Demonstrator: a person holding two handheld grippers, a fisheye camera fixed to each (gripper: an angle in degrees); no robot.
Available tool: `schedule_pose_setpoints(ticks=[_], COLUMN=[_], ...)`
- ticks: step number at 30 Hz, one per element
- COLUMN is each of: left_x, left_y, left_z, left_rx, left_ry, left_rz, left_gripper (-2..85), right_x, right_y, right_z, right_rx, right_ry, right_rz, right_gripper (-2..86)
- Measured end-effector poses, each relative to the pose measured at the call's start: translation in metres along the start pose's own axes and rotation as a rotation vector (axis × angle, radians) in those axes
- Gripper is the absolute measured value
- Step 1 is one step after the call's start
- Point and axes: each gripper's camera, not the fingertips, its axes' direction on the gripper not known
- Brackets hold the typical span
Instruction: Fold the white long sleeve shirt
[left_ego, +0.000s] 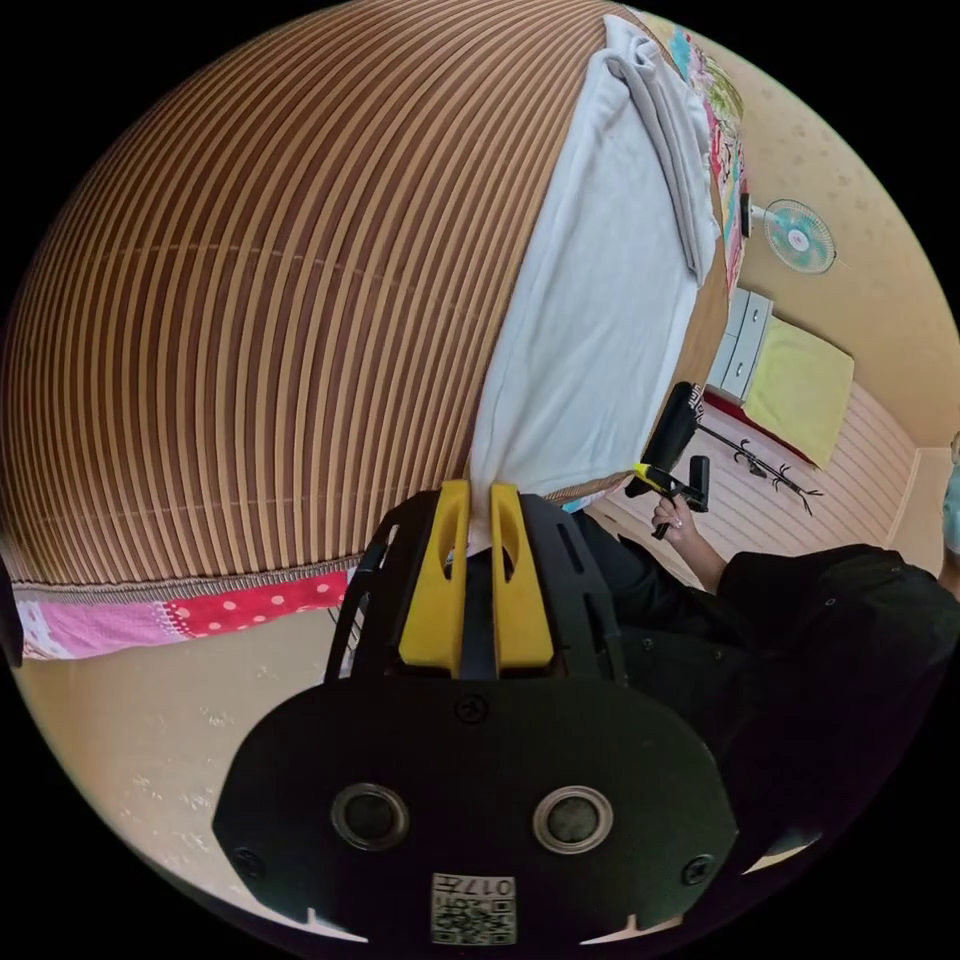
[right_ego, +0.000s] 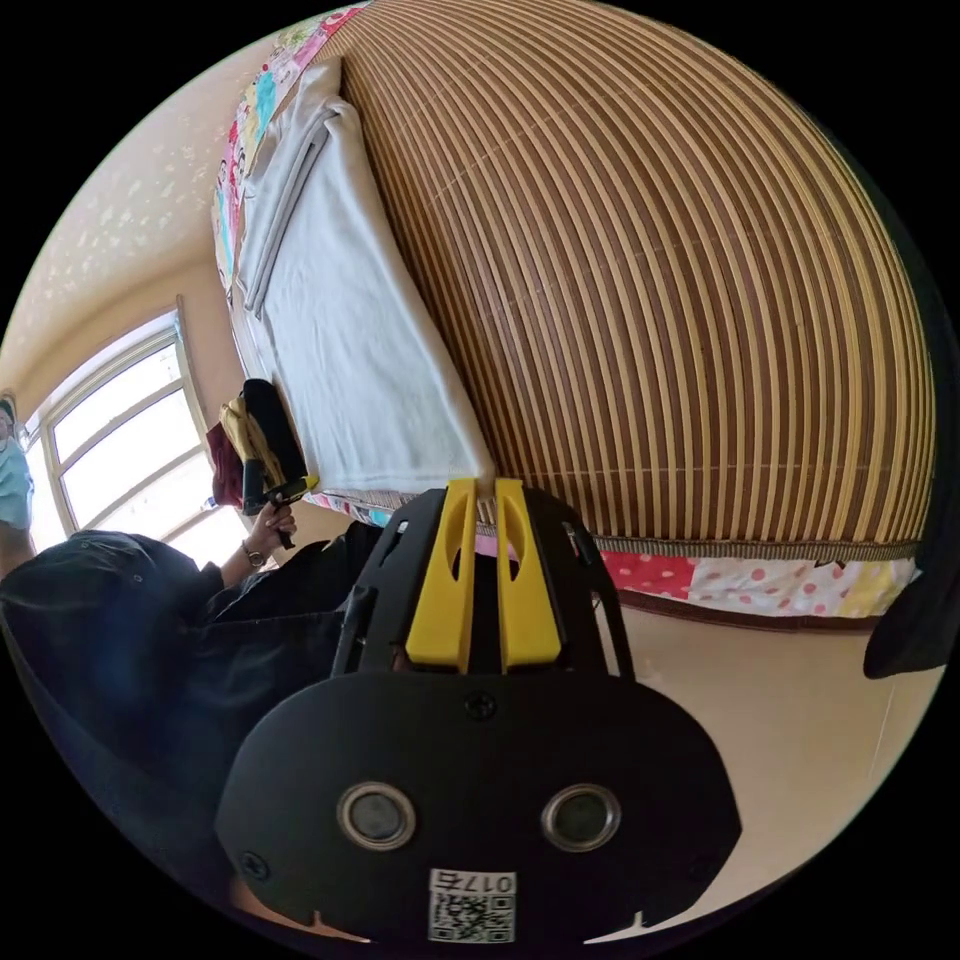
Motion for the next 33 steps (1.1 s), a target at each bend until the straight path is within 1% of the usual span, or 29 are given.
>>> schedule_pose_setpoints(ticks=[2,3,4,5,6,7,8,10,12,14,16,17,19,21,23,26,28,30,32,33], left_x=[-0.003,-0.003,-0.004,-0.006,-0.008,-0.011,-0.012,-0.007,0.002,0.013,0.02,0.026,0.035,0.043,0.047,0.051,0.055,0.06,0.065,0.066], left_y=[0.014,0.019,0.03,0.042,0.048,0.057,0.06,0.048,0.02,-0.026,-0.063,-0.087,-0.122,-0.155,-0.202,-0.249,-0.262,-0.259,-0.231,-0.223], left_z=[-0.014,-0.017,-0.023,-0.031,-0.037,-0.051,-0.065,-0.08,-0.091,-0.103,-0.111,-0.118,-0.13,-0.139,-0.144,-0.14,-0.14,-0.144,-0.15,-0.15], left_rx=[-0.027,-0.036,-0.05,-0.02,0.025,0.156,0.281,0.407,0.491,0.621,0.717,0.778,0.844,0.897,0.912,0.884,0.863,0.883,0.952,0.957], left_ry=[0.082,0.109,0.196,0.355,0.447,0.632,0.759,0.856,0.914,1.003,1.068,1.085,1.084,1.044,0.942,0.839,0.736,0.699,0.681,0.659], left_rz=[-0.017,-0.016,0.0,0.013,0.013,0.015,0.027,0.087,0.167,0.248,0.281,0.309,0.315,0.294,0.221,0.13,0.116,0.163,0.247,0.253], left_gripper=[4.0,3.9,3.8,3.8,3.8,3.8,3.8,3.8,3.8,3.8,3.8,3.9,3.9,3.9,4.0,4.5,6.0,8.9,11.3,11.5], right_x=[0.006,0.013,0.02,0.023,0.029,0.031,0.03,0.019,0.008,-0.004,-0.019,-0.023,-0.04,-0.052,-0.064,-0.081,-0.088,-0.091,-0.105,-0.12], right_y=[0.016,0.032,0.05,0.059,0.076,0.089,0.092,0.081,0.05,0.007,-0.056,-0.073,-0.137,-0.18,-0.217,-0.268,-0.294,-0.297,-0.285,-0.276], right_z=[-0.011,-0.019,-0.026,-0.029,-0.036,-0.044,-0.048,-0.059,-0.058,-0.054,-0.046,-0.044,-0.035,-0.029,-0.026,-0.022,-0.01,-0.003,-0.003,-0.003], right_rx=[0.055,0.097,0.137,0.159,0.219,0.314,0.367,0.55,0.638,0.71,0.779,0.792,0.822,0.82,0.823,0.812,0.769,0.792,0.855,0.854], right_ry=[-0.07,-0.149,-0.232,-0.274,-0.371,-0.486,-0.54,-0.708,-0.814,-0.894,-0.984,-1.002,-1.029,-1.014,-0.954,-0.771,-0.588,-0.561,-0.533,-0.488], right_rz=[0.015,0.035,0.062,0.081,0.115,0.128,0.121,0.035,-0.054,-0.13,-0.201,-0.212,-0.22,-0.18,-0.131,-0.072,0.04,0.074,0.034,-0.034], right_gripper=[3.6,3.4,3.2,3.1,2.9,2.8,2.8,2.7,2.6,2.6,2.6,2.6,2.7,2.8,2.9,3.4,4.2,5.3,6.3,6.7])
